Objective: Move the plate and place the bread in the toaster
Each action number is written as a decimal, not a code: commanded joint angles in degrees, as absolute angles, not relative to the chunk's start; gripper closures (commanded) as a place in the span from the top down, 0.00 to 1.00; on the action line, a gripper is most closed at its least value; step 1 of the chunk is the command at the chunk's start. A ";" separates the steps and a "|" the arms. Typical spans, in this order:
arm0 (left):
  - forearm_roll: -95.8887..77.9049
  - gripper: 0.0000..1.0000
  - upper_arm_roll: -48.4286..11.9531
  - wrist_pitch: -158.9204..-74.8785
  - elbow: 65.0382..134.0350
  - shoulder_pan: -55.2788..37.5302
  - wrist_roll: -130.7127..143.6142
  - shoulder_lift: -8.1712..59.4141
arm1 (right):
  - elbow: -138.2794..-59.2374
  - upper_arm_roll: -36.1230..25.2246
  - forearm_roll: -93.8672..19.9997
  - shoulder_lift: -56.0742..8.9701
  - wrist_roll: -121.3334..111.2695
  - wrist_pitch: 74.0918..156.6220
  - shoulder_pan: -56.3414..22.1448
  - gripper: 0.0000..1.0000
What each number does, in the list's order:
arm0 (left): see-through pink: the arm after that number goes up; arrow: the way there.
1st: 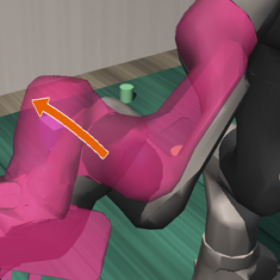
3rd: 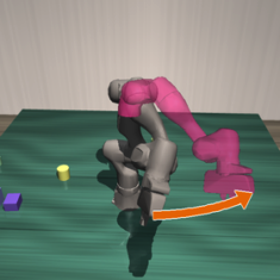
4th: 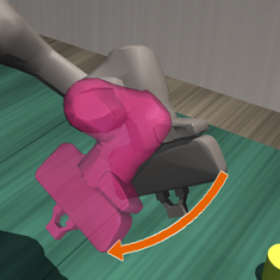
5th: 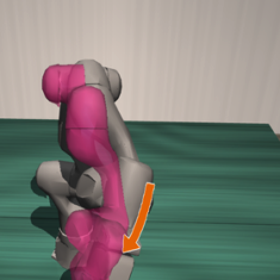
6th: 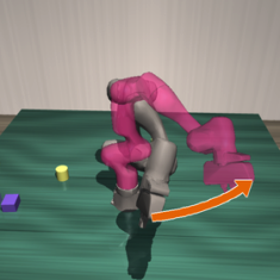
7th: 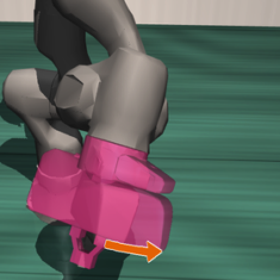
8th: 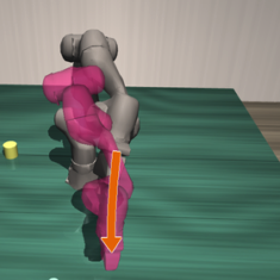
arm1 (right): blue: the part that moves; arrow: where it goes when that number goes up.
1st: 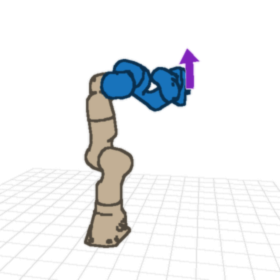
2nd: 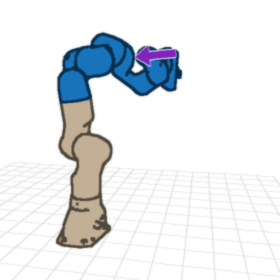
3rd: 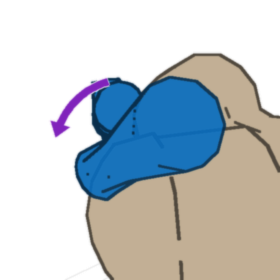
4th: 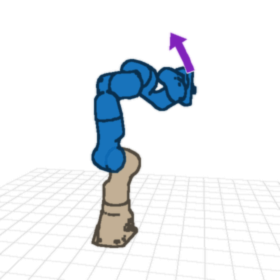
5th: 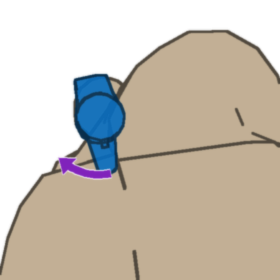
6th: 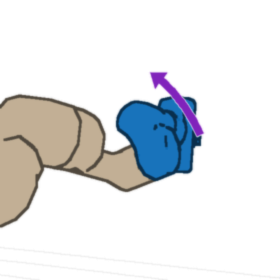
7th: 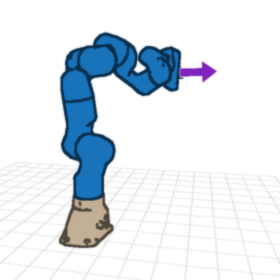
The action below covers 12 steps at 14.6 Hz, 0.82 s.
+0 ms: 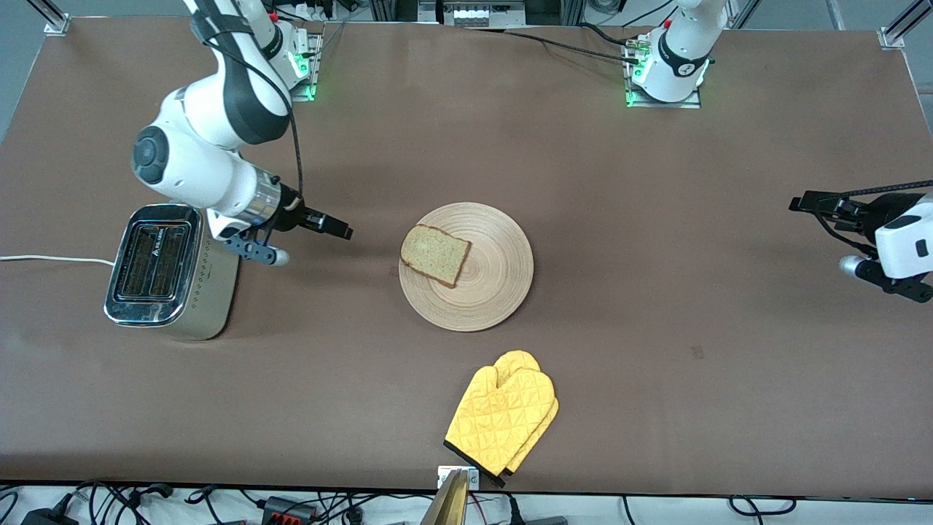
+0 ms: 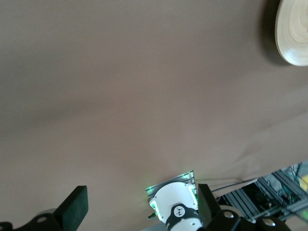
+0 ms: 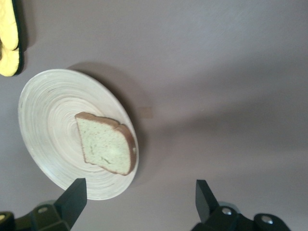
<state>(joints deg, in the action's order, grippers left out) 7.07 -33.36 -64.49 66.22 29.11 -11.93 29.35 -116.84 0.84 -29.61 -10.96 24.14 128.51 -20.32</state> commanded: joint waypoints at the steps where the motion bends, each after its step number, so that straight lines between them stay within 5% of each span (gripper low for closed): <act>1: 7.91 1.00 -25.44 -65.47 67.59 20.87 -4.34 22.87 | -121.89 0.62 -36.62 -10.11 24.00 135.24 -22.41 1.00; 5: 5.03 1.00 -11.89 -76.26 72.92 9.34 -0.09 16.46 | -120.77 0.53 -37.09 -11.34 22.59 135.53 -23.29 1.00; 9: 0.62 1.00 2.78 -92.07 89.79 -3.22 7.72 4.68 | -117.16 0.53 -36.74 -14.05 21.97 135.53 -23.47 1.00; 12: 0.00 1.00 5.10 -98.69 96.58 -4.48 7.56 0.01 | -116.02 0.44 -36.48 -15.03 17.34 135.44 -23.29 1.00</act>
